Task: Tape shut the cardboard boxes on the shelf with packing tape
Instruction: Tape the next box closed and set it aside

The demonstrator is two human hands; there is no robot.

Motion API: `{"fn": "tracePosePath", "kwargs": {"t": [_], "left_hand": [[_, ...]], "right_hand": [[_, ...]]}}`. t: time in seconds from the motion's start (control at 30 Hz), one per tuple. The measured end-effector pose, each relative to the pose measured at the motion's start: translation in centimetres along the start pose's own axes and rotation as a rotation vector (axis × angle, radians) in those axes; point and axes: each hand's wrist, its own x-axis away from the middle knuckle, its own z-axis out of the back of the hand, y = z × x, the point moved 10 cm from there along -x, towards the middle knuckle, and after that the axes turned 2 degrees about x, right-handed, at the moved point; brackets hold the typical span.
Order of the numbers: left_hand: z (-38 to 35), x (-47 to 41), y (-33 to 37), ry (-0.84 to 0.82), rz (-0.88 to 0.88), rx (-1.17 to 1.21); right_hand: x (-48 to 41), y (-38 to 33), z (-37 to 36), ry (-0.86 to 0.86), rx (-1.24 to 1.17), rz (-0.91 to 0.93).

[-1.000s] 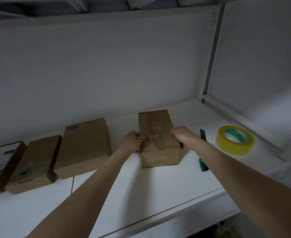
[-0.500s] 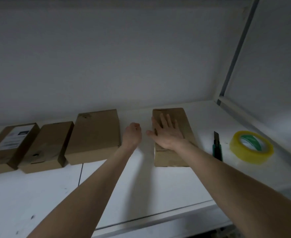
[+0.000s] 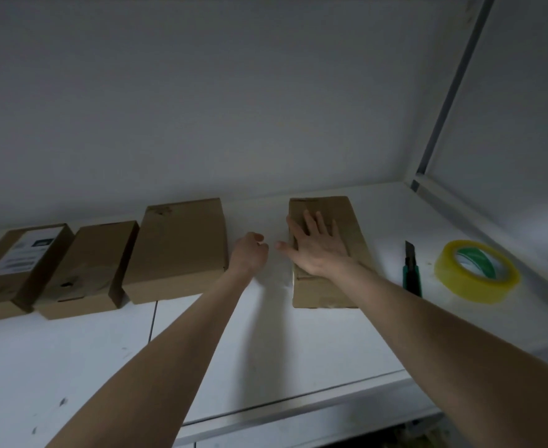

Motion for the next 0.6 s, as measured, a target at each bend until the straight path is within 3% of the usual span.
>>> {"fn": "tracePosePath", "kwargs": {"t": [0.47, 0.53, 0.6], "left_hand": [[0.2, 0.7, -0.4, -0.016, -0.001, -0.086], [0.8, 1.0, 0.1, -0.005, -0.016, -0.076], [1.9, 0.8, 0.5, 0.026, -0.033, -0.081]], "right_hand": [[0.1, 0.0, -0.2, -0.031, -0.026, -0.004], [0.1, 0.2, 0.7, -0.072, -0.175, 0.018], [0.0, 1.1, 3.3, 0.011, -0.436, -0.012]]}}
